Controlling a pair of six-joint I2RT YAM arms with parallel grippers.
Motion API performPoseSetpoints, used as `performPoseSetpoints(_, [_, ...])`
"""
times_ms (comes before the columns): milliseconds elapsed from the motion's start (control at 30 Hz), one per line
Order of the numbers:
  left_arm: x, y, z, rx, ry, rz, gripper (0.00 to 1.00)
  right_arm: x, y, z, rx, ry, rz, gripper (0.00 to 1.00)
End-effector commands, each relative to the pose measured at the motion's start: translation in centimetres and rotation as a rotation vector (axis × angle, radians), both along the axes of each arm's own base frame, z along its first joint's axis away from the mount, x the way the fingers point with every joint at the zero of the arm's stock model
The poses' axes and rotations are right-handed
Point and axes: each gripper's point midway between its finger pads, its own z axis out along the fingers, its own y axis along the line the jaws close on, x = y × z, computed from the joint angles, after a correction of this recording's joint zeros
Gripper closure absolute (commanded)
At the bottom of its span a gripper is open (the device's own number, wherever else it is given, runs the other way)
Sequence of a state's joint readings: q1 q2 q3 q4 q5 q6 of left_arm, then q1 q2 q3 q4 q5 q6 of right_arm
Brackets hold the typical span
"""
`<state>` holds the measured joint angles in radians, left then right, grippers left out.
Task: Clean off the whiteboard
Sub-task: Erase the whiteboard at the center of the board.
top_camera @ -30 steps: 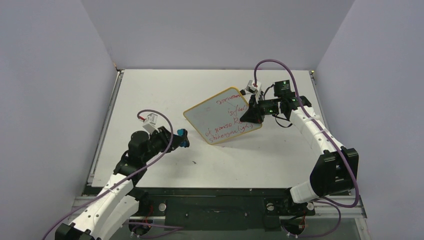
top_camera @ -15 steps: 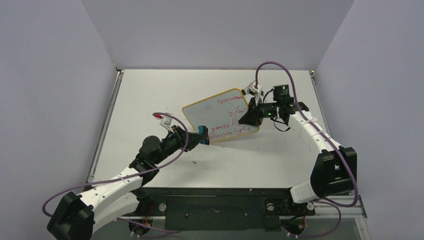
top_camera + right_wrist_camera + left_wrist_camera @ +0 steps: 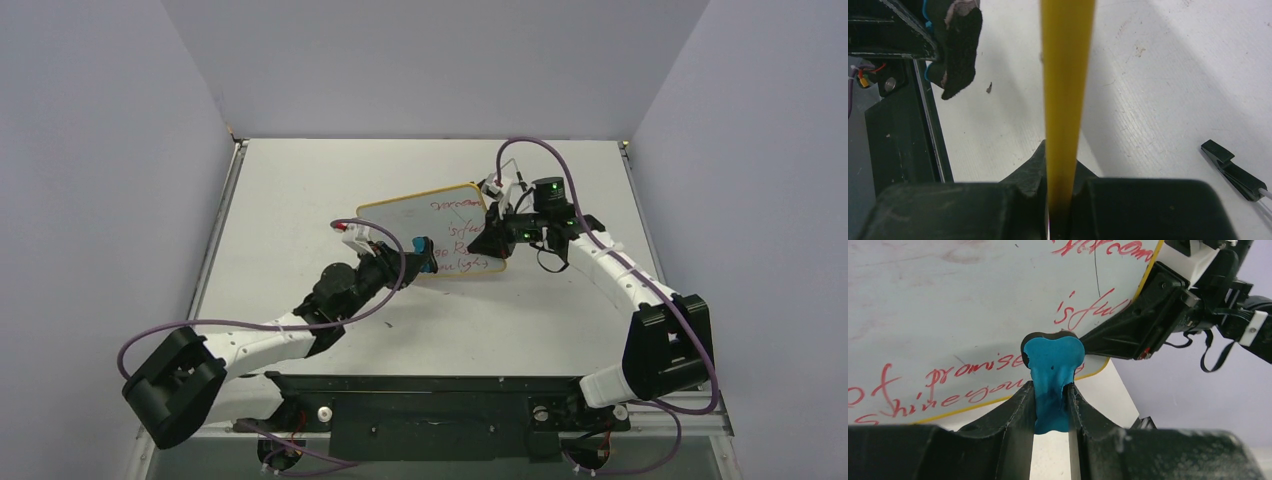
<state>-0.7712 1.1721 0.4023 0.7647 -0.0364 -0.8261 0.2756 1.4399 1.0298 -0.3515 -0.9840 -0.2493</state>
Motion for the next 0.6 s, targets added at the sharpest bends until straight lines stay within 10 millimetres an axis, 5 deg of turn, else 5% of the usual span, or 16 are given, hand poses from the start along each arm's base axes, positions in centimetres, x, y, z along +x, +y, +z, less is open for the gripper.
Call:
performPoseSetpoints(0, [2.6,-0.7,4.8,-0.099,-0.112,0.116,1.00,1.9,-0.2,0.2,-0.036,-0.092,-0.068,1.00])
performPoseSetpoints(267, [7.8,1.1,5.6,-0.063,-0.084,0.419,1.00,2.0,0.2,0.6,-0.023,-0.087,-0.089,1.00])
performPoseSetpoints(567, [9.3,-0.7,5.8,0.005,-0.057,0.483,1.00,1.9,0.7,1.2,-0.015,-0.084,-0.096,1.00])
